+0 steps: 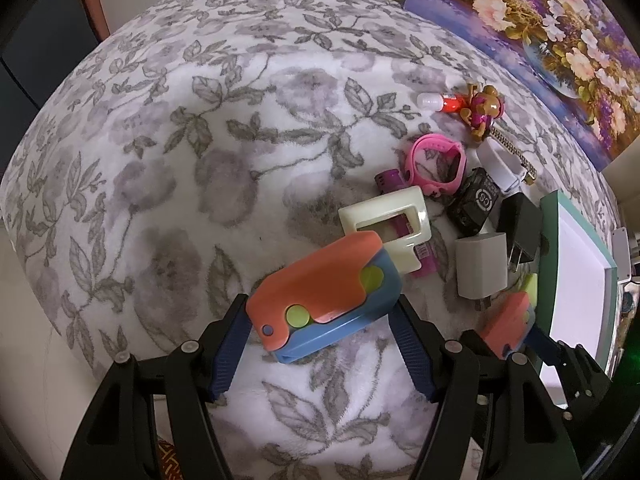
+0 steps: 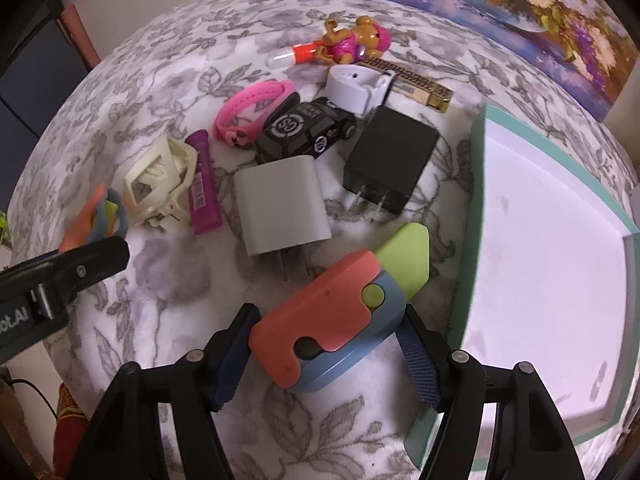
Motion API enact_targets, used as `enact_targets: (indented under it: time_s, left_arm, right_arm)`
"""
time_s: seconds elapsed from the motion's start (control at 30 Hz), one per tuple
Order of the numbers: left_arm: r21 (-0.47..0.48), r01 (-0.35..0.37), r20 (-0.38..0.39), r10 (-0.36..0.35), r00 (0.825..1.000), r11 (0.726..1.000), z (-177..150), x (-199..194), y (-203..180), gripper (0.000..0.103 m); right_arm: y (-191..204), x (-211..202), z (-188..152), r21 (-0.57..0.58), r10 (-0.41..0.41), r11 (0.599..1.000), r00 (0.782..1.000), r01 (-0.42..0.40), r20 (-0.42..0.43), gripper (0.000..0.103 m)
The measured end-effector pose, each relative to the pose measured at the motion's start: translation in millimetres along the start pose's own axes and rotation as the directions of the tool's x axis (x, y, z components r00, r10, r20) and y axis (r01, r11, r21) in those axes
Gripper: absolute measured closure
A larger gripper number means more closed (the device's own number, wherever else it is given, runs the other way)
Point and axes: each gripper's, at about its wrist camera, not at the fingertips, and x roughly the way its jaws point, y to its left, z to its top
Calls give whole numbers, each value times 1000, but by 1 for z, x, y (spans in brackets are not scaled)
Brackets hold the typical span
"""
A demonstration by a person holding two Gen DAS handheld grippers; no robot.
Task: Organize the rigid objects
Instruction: 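Carry both orange toys over the teal-rimmed tray and open both grippers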
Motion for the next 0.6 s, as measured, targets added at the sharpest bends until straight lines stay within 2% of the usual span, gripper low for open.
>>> enact_targets:
  time_s: [0.23,0.4,0.5,0.6]
  left_arm:
    - [13,-11,39,10,999,1000,2,-13,-5,32]
    - [34,-21,55,19,998,999,2,-21,-15,32]
    - [53,-8,49,6,999,999,1,-25,-25,32]
    - [80,-1,44,-2,999,997,1,-29,-40,32]
  right_arm:
    - [-21,-37,3,89,82,992,992,-90,92,30]
    - [-27,-68,8,120,83,987,978,-108,193,30]
    - [-35,-79,9,149,36,986,973,-72,228,30]
    - [-53,-82,11,193,-76,981,967,29,241,30]
